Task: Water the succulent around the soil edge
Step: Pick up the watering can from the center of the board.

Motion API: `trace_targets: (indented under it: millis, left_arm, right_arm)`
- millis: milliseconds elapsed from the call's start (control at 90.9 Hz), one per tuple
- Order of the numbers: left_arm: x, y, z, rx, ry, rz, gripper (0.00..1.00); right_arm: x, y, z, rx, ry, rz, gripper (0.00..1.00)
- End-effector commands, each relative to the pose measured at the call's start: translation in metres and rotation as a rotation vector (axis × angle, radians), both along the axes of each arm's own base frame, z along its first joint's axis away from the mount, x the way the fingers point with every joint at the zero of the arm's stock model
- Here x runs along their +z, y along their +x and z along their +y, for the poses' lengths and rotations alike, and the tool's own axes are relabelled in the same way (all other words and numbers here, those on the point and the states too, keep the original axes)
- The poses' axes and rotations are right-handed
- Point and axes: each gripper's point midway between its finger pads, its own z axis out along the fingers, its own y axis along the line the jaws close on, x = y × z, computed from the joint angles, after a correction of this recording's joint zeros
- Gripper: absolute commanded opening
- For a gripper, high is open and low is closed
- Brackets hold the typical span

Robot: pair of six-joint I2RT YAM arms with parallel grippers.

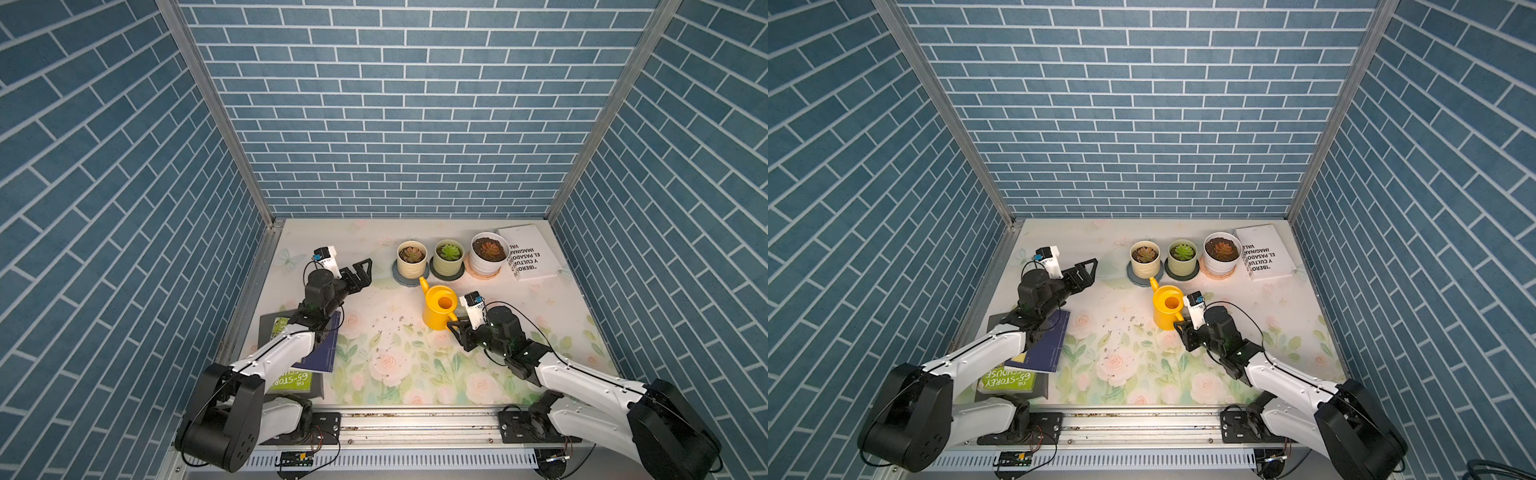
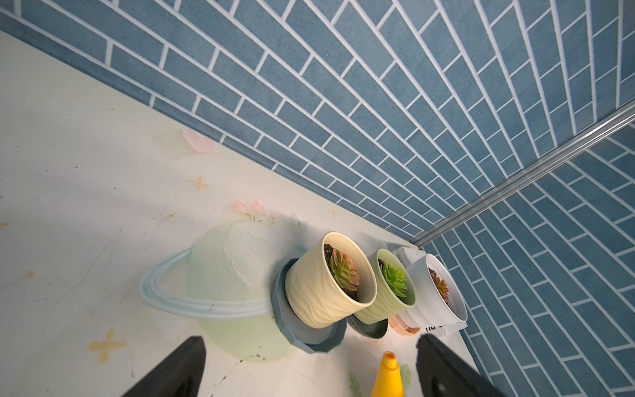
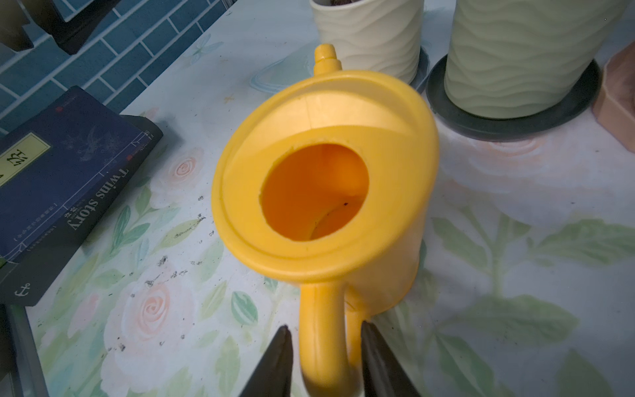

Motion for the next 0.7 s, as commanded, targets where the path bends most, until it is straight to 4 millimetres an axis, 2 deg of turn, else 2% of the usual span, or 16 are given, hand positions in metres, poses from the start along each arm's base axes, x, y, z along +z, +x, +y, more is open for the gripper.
trace_targets:
  millis: [0,440,693]
  left_arm:
    - [0.006,0.002,-0.005,-0.019,0.012,-0.016,1.0]
    - [0.004,0.004,-0.008,-0.032,0.013,-0.007,1.0]
    - [0.007,0.004,-0.007,-0.031,0.012,-0.013,1.0]
  right_arm:
    - [0.006,0.002,0.004,0.021,0.001,-0.047,0.33]
    - [-0.008,-0.003,0.006,0.037,-0.02,-0.03,0.21]
    - [-0.002,-0.003,0.01,0.051,-0.02,-0.03,0.1]
